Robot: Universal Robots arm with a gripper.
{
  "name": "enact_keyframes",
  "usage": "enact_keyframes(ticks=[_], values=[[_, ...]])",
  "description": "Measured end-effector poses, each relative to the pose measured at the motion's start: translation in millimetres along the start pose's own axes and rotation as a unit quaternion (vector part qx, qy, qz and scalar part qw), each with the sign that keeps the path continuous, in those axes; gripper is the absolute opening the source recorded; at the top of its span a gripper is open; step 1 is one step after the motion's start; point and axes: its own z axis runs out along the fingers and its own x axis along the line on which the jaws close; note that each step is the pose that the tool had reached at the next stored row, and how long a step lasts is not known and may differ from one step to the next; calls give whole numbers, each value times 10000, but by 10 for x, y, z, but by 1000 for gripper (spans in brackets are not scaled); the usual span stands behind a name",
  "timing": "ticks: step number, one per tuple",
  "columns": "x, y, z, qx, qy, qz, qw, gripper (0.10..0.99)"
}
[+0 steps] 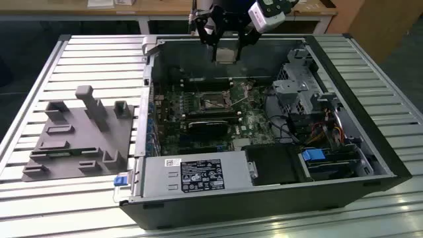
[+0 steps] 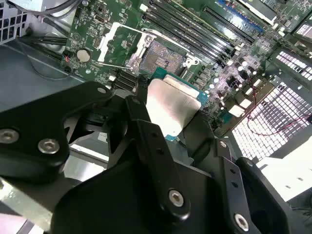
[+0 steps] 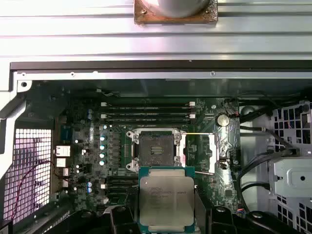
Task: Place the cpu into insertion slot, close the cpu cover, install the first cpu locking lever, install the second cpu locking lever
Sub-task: 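Place the cpu into insertion slot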
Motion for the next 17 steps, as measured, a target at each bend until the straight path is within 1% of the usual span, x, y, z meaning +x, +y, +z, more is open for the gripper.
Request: enact_keyframes(ticks=[13,17], values=[[0,0,2,0,0,0,10000,537],[-1,-5,53,0,-1,0,10000,537]])
